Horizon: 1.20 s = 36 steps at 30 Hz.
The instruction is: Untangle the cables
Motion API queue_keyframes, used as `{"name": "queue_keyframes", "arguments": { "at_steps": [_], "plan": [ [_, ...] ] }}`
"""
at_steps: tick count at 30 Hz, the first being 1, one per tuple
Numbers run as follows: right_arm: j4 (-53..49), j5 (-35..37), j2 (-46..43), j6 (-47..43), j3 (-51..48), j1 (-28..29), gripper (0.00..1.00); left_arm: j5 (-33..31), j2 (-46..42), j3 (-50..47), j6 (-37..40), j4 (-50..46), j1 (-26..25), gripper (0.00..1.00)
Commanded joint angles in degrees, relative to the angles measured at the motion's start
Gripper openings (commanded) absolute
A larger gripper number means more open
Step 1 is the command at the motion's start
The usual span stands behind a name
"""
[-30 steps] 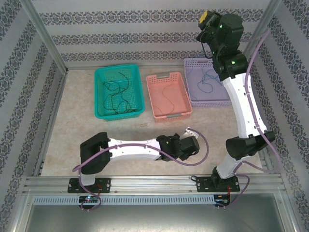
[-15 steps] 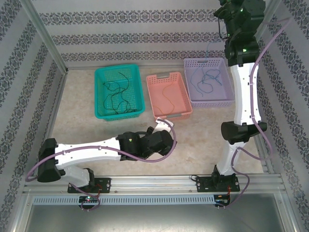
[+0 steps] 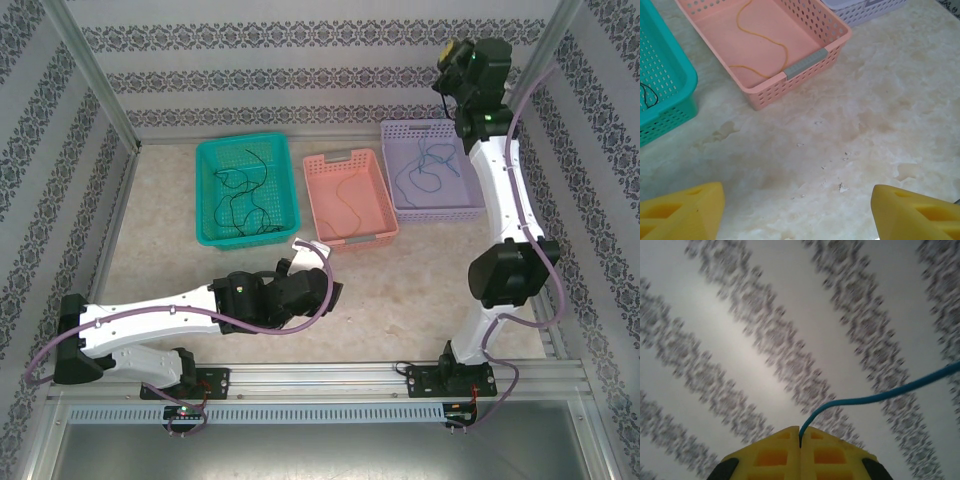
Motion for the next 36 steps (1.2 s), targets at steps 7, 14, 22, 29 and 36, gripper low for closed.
{"name": "queue_keyframes", "arguments": {
  "at_steps": [7, 14, 22, 29, 36],
  "plan": [
    [3.4, -7.0, 0.3, 6.1, -14.2, -3.2, 0.0, -1.0, -0.6, -0.5, -1.3, -3.0, 1.3, 0.77],
    [-0.4, -11.1, 7.7, 1.4, -14.0, -4.2, 0.0, -1.0, -1.0, 0.7, -1.4, -4.2, 2.3, 0.77],
    [-8.3, -17.3, 21.2, -3.8, -3.8, -4.1, 0.0, -2.5, -3.1, 0.8, -3.7, -6.4, 3.0, 0.77],
    [-12.9, -20.1, 24.3, -9.6, 0.3, -4.5, 0.42, -2.7, -5.5, -0.5, -6.2, -8.1, 4.5, 0.78],
    [-15.1, -20.0, 19.4, -17.9, 1.4, -5.4, 0.64, 1.8, -9.7, -2.7, -7.3, -6.7, 11.0, 0.82]
  ]
}}
